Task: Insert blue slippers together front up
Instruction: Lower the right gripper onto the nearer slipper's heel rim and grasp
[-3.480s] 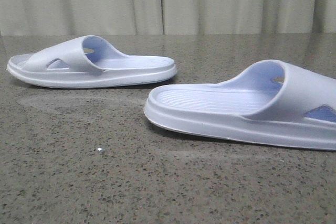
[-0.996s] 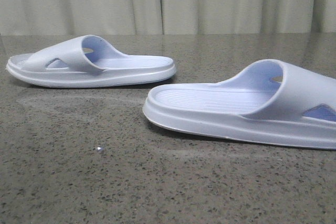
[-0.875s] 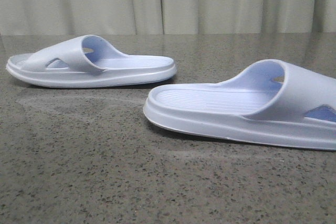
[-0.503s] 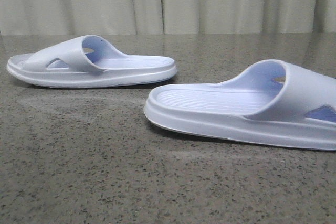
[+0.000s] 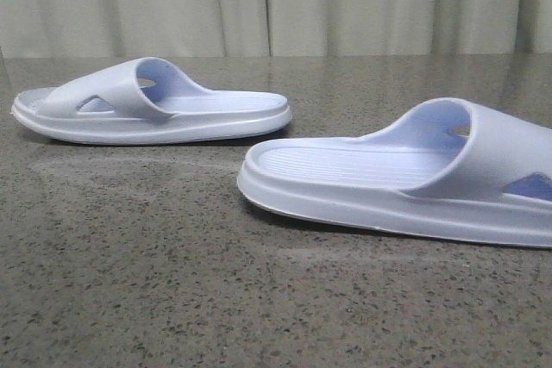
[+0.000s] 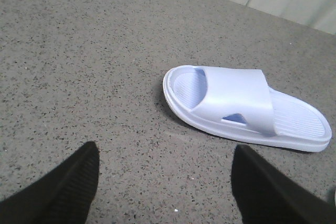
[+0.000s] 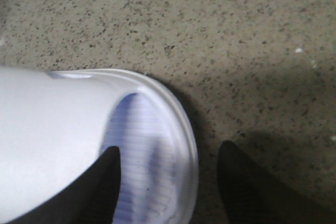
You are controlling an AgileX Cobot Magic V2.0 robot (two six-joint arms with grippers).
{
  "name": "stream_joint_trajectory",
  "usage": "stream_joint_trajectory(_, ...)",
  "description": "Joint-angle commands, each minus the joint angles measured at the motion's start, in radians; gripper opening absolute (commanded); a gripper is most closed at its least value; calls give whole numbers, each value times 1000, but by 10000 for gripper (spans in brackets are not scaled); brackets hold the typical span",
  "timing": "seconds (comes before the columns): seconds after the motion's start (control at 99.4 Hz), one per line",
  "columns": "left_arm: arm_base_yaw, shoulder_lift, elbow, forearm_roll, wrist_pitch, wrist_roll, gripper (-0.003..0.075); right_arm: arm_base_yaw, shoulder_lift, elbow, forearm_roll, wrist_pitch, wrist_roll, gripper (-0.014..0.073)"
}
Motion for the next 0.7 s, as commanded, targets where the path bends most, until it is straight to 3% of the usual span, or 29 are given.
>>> stream_joint_trajectory(0.0, 0, 11, -39, -28, -57, 1, 475, -44, 12, -44, 14, -12, -12, 351)
stream_joint_trajectory(0.302, 0, 11, -39, -28, -68, 1, 465, -119, 118, -82, 208, 175, -258, 351)
stream_joint_trajectory(0.493, 0, 11, -39, -28, -76, 1, 393, -124, 188, -85, 228, 181, -289, 325)
stream_joint_trajectory(0.563, 0, 11, -39, -28, -76, 1, 366, -124, 196, -85, 228, 185, -295, 209)
stream_joint_trajectory(0.664, 0, 11, -39, -31, -76, 1, 351, -124, 193, -85, 228, 186, -302, -86)
stream_joint_trajectory(0.694, 0, 15, -41, -31, -76, 1, 351, -124, 193, -85, 228, 186, -302, -103)
